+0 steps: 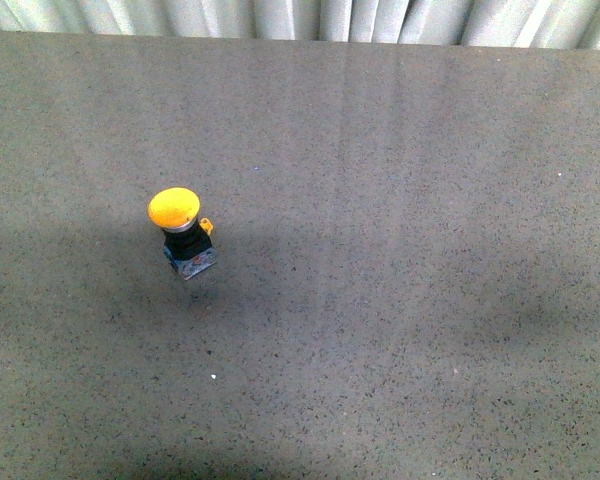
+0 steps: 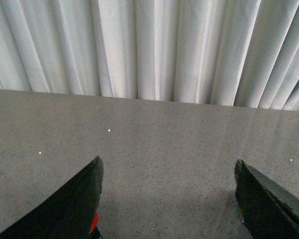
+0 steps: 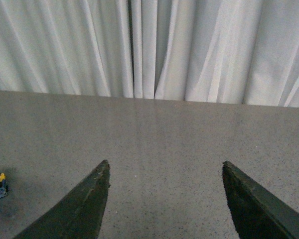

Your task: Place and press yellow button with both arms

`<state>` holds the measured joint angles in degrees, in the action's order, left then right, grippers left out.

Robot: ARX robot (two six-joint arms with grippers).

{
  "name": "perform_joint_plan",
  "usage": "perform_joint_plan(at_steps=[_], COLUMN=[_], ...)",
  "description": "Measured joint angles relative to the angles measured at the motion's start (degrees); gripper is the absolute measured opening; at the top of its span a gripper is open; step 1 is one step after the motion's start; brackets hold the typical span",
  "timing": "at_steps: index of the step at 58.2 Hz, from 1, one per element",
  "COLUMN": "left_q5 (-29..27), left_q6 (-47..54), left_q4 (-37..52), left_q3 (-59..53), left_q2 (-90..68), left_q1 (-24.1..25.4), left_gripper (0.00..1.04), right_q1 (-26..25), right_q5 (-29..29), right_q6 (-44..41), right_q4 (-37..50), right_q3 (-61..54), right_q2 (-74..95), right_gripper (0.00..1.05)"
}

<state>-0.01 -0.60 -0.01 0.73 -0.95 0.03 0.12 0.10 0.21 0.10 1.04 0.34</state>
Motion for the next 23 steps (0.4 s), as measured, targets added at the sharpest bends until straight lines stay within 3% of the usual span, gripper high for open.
perform_joint_plan(at_steps=[4, 6, 23], left_q5=[0.0, 0.0, 0.0], left_q6=[0.1, 0.1, 0.1], left_q4=[0.0, 0.0, 0.0], left_q3=[0.0, 0.0, 0.0], left_q2=[0.0, 0.0, 0.0], left_q1=[0.0, 0.0, 0.0], left_gripper=[0.97, 0.95, 0.96], right_q1=[0.0, 0.0, 0.0], right_q5=[0.0, 0.0, 0.0], right_q6=[0.0, 0.0, 0.0], right_q4=[0.0, 0.0, 0.0], right_q3=[0.0, 0.0, 0.0], right_q2=[0.0, 0.0, 0.0], right_gripper=[0.93, 0.97, 0.96])
